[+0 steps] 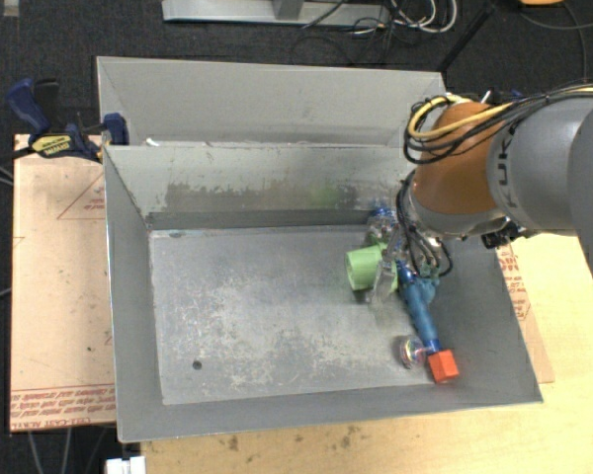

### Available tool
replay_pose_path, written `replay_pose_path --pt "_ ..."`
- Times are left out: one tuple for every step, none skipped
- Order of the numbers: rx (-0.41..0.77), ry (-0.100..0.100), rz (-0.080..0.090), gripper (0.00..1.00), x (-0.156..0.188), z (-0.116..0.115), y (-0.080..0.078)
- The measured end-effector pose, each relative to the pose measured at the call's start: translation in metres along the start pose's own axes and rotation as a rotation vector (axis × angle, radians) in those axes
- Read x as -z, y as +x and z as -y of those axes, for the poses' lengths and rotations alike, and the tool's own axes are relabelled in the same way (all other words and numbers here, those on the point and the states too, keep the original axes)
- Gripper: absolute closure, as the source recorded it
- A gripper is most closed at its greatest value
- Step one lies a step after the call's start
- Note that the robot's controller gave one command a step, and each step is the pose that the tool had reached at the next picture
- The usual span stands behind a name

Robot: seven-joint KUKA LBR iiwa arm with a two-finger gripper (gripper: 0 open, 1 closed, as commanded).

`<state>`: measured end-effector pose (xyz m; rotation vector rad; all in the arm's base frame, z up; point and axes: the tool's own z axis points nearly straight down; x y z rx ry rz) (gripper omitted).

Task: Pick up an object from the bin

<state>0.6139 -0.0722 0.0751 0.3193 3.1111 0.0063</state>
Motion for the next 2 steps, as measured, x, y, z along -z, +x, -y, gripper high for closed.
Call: replay_pose_path --pt "0.002 0.003 -0.004 1.0 0.071 -0.001 -0.003" --pt "0.004 0.003 -0.004 1.0 0.126 -0.002 -0.006"
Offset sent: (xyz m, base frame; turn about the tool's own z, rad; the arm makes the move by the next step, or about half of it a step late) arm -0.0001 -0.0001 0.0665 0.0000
